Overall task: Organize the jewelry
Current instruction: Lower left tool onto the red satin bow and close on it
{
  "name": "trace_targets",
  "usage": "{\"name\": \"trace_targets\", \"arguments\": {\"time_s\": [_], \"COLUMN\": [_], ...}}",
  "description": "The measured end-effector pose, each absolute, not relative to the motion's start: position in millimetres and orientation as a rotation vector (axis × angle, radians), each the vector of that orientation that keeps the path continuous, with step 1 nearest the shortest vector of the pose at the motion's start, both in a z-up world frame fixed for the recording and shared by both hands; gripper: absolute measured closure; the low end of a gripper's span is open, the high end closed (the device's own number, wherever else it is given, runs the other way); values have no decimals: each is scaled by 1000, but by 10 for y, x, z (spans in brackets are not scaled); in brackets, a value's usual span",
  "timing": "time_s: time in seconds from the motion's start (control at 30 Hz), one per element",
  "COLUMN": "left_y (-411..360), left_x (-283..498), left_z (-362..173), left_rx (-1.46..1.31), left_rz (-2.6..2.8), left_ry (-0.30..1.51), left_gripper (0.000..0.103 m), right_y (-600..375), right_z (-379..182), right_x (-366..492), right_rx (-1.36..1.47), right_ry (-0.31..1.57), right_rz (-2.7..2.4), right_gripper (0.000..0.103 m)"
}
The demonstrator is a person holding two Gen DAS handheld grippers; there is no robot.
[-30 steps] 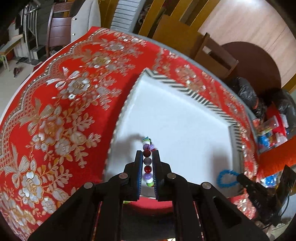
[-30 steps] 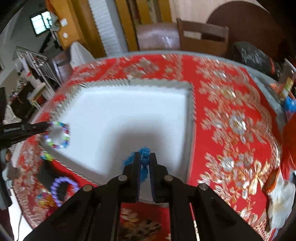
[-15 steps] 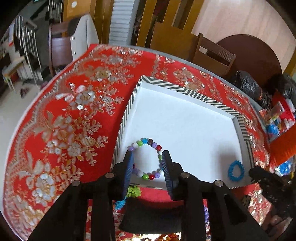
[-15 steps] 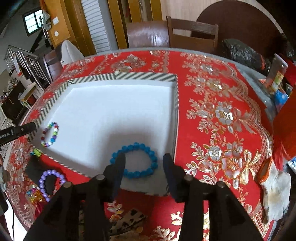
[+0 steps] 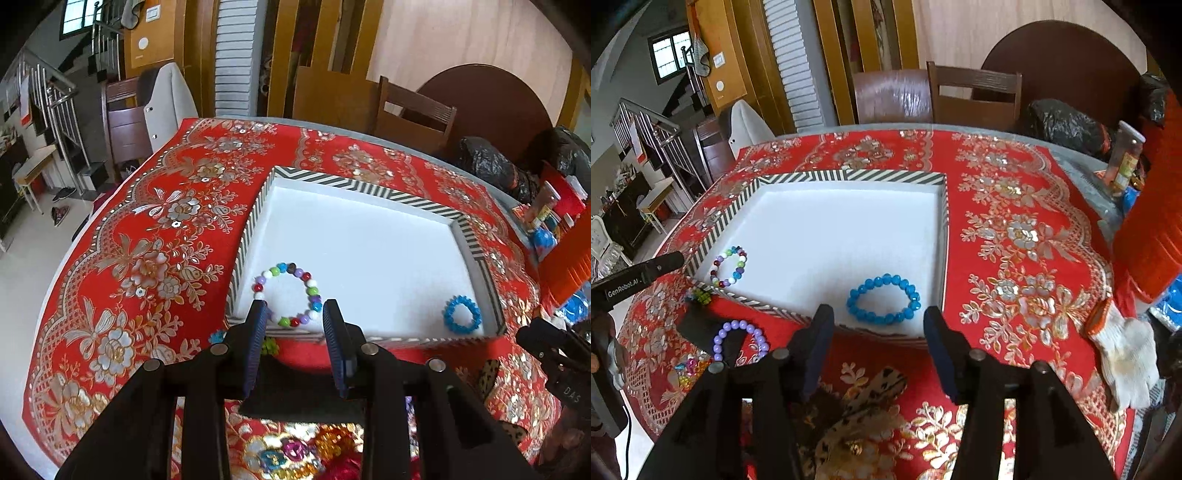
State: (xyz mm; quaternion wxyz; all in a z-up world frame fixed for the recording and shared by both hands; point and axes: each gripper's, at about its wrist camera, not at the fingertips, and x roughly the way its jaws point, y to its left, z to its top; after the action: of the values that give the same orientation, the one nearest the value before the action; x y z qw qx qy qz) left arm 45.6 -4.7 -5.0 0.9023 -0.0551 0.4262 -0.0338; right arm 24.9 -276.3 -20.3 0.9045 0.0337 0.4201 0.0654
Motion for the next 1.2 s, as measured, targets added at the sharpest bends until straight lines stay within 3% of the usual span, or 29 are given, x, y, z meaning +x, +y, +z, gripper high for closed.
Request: {"name": "trace_targets", "arguments": {"time_s": [0.63, 1.2], "left_y": [-211, -300], "left_x": [-81, -344], "left_z": [62, -165], "left_rx": [-73, -156], "left_rz": [-98, -257], "left_ry": [854, 1010], "left_gripper": [67, 67], "right_y": [-2711, -2844], "right_z": [-140, -164], "right_x": [-310, -606], "right_rx": [51, 99], "right_ry": [874, 930], "right_rz": [166, 237], "right_gripper": [43, 42]}}
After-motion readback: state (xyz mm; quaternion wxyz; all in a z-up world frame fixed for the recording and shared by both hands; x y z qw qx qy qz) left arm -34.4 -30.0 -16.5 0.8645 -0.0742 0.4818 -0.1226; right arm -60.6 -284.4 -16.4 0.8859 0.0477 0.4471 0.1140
